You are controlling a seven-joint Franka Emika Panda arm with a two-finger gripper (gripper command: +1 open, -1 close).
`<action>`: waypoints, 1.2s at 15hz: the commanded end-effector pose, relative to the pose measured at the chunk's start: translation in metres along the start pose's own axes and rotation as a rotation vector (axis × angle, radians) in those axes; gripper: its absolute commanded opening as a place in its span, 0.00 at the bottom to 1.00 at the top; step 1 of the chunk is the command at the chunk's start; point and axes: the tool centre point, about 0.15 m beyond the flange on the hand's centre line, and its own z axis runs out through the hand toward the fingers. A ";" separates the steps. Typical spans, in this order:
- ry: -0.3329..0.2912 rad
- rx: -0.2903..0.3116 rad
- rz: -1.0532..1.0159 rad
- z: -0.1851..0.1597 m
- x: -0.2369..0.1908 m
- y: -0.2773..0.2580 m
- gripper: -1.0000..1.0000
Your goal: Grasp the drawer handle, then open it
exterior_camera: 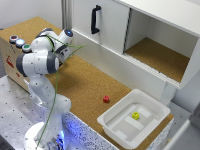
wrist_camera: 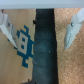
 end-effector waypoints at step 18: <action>0.058 0.069 -0.013 0.020 0.005 0.029 0.00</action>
